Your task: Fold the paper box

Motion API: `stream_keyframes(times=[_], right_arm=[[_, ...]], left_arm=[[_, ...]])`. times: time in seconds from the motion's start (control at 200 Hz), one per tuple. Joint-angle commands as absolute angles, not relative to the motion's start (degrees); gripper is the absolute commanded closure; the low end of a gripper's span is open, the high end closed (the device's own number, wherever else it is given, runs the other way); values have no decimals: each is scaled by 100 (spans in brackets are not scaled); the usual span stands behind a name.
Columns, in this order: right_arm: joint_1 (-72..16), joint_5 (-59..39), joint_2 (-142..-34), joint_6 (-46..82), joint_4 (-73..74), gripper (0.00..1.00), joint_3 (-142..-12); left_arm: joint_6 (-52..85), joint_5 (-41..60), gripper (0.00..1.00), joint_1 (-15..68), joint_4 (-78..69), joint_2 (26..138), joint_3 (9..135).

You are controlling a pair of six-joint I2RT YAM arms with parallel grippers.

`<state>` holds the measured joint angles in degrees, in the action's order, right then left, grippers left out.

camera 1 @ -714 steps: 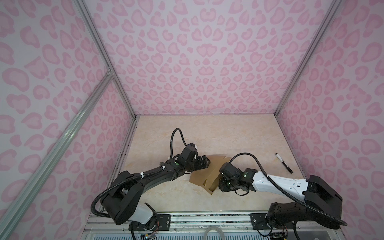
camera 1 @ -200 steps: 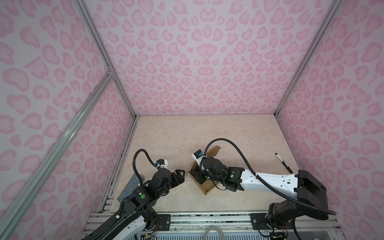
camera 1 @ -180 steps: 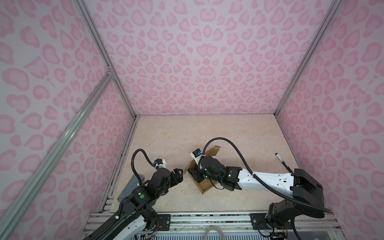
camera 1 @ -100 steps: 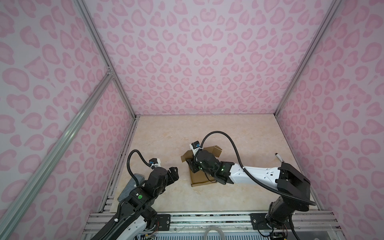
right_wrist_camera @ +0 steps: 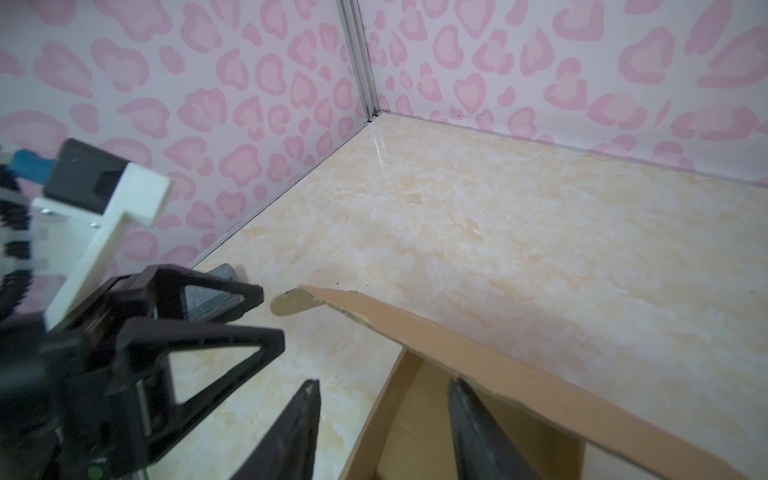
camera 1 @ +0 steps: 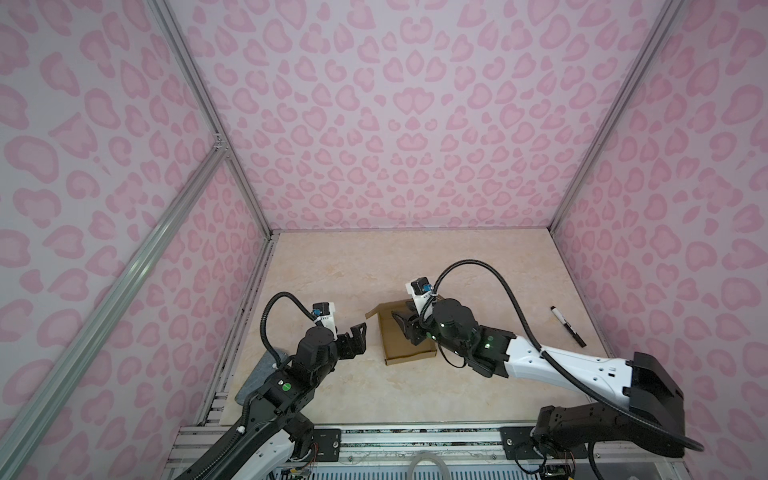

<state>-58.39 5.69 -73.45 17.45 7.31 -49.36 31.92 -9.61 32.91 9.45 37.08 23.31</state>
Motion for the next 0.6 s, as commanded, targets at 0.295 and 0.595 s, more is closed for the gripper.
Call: stream_keyframes(times=[0.295, 0.595], right_arm=[[-4271, -425, -5356, 1213, -113, 38, -3560], [-4256, 148, -6265, 829, 845, 38, -3180]], left_arm=[[2312, -142, 7, 3270, -561, 4183, 2120], [2276, -139, 9, 3270, -598, 4522, 2095]])
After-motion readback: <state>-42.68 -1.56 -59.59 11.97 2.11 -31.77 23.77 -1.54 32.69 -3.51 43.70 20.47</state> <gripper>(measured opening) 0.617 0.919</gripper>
